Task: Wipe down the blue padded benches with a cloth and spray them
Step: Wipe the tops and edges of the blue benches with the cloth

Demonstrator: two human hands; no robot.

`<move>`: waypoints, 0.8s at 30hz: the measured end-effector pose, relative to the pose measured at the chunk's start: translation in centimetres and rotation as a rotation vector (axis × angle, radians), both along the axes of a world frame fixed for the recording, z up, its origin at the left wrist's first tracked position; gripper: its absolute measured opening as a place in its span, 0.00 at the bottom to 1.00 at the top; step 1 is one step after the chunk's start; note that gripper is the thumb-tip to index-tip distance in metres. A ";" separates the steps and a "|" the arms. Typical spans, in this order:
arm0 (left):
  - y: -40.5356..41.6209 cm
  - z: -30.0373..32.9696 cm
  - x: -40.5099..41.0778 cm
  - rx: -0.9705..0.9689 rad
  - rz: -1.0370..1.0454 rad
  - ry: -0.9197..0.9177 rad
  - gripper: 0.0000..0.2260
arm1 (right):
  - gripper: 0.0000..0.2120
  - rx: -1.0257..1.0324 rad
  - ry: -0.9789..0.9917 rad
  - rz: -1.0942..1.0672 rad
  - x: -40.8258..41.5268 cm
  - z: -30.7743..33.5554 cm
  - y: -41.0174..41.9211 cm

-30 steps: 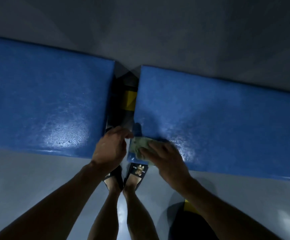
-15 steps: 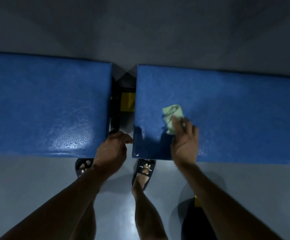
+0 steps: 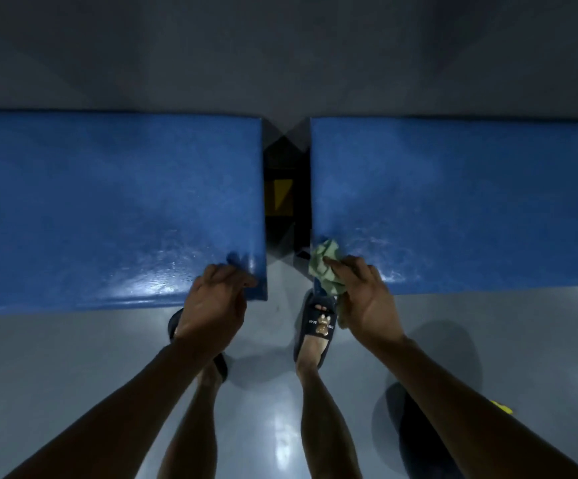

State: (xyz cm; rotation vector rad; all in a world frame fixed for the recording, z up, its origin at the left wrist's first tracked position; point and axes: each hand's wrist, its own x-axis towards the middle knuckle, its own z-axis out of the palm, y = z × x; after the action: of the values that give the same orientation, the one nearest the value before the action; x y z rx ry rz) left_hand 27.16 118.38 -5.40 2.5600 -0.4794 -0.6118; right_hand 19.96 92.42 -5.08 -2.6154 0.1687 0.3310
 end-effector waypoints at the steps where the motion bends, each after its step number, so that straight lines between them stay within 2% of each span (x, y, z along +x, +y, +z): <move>1: 1.5 0.0 0.0 0.016 0.006 -0.018 0.15 | 0.29 0.042 0.002 0.024 -0.2 -0.1 1.6; 3: 4.4 0.4 0.3 0.027 0.025 -0.034 0.18 | 0.29 0.126 0.007 -0.001 -0.4 -0.2 4.9; 7: 9.9 1.1 1.7 0.139 -0.026 -0.052 0.30 | 0.25 0.290 0.043 -0.407 0.8 -0.7 9.9; 11: 14.1 0.5 3.6 0.283 -0.111 -0.050 0.43 | 0.23 0.196 0.053 -0.533 1.9 -2.6 12.3; 15: 16.7 -0.2 5.2 0.360 -0.171 -0.082 0.47 | 0.18 0.266 0.105 -0.695 2.9 -3.1 14.6; 18: 17.5 -0.8 5.8 0.378 -0.178 -0.066 0.48 | 0.20 0.321 0.173 -0.800 3.5 -3.0 15.6; 24: 17.5 -1.0 6.0 0.337 -0.169 -0.151 0.46 | 0.17 0.147 0.047 -0.744 3.2 -3.0 17.5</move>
State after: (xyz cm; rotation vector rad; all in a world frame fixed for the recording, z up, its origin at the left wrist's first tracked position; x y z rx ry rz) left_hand 33.18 135.87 -6.41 2.9214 -0.7019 -0.6033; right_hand 23.19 109.96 -8.07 -2.2055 1.0478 0.1289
